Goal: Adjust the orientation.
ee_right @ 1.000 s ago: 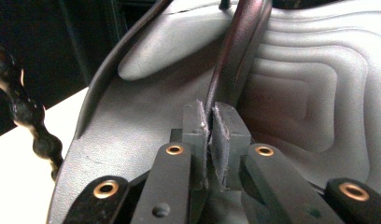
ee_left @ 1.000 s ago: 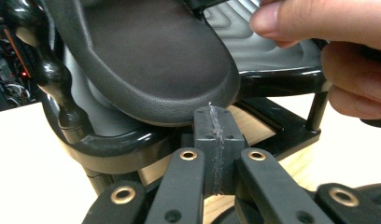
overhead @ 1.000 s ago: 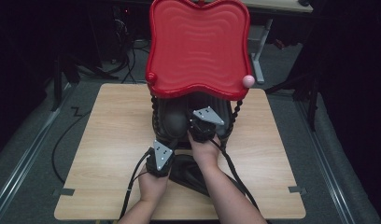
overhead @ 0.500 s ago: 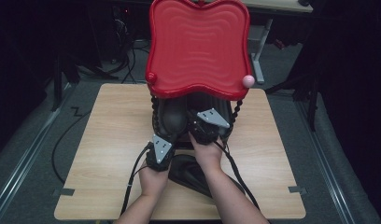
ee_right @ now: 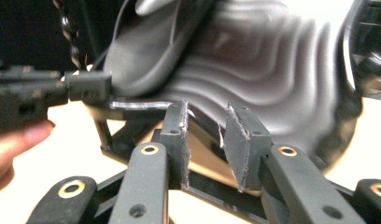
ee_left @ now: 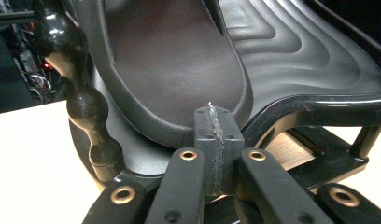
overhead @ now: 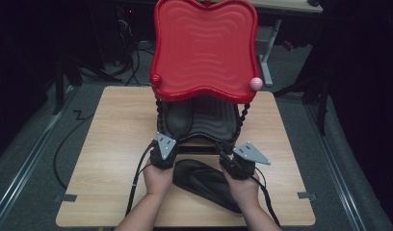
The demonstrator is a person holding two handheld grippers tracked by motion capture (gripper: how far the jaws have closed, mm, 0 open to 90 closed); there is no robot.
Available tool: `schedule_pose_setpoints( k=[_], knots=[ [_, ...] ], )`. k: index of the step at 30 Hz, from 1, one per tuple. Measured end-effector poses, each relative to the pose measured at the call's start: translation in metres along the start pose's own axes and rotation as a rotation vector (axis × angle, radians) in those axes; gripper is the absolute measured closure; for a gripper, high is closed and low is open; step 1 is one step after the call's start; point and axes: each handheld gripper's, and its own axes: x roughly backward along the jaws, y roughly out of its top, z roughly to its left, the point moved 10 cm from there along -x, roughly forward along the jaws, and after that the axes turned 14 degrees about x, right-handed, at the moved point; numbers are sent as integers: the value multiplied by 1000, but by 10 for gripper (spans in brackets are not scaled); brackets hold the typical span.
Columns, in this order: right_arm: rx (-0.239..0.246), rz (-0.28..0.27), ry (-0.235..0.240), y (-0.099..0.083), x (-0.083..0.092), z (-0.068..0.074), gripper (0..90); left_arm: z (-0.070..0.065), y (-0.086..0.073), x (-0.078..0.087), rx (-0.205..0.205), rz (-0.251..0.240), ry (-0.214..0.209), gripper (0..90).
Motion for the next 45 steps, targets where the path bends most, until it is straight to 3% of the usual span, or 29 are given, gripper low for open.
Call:
schedule_pose_setpoints(
  k=[5,6,11,14,15,16,17,18,20,21,23,24,26,28,30,36,41,42,45],
  knots=[
    [-1,28,7,-16,17,-6,672,-1,1,1,-14,-1,11,895],
    [1,48,6,-28,28,-10,661,0,3,7,-11,-18,5,872],
    [-9,89,10,-48,43,-15,645,3,0,27,-14,-33,-10,825],
    [-18,123,28,-66,52,-17,613,13,-15,52,-7,-2,-4,806],
    [-18,123,28,-66,52,-17,613,13,-15,52,-7,-2,-4,803],
    [-23,124,29,-68,54,-18,608,18,-25,64,4,27,-5,803],
    [-51,130,42,-77,57,-20,595,25,-38,77,-13,57,5,776],
    [-51,130,42,-77,57,-20,595,25,-38,77,-13,57,5,767],
    [-64,142,45,-87,58,-22,598,31,-53,91,-29,92,15,754],
    [-61,175,35,-99,58,-25,627,36,-61,98,-24,100,29,731],
    [-66,191,39,-104,57,-25,636,39,-69,104,-6,98,28,724],
    [-65,231,39,-114,54,-26,658,41,-75,106,10,120,15,694],
    [-65,245,42,-117,54,-26,667,41,-75,106,6,130,2,670],
    [-74,276,53,-124,52,-22,689,43,-70,107,2,107,5,628],
    [-43,316,53,-131,49,-15,720,47,-69,104,35,99,-9,597],
    [-49,317,22,-130,46,-23,745,47,-66,101,30,92,-29,589],
    [-53,330,52,-133,42,-21,769,47,-67,99,36,97,-35,584],
    [-47,331,77,-133,43,-14,784,47,-67,99,36,94,-35,582],
    [-41,327,92,-132,45,-8,791,47,-67,100,37,92,-35,579]
  ],
)
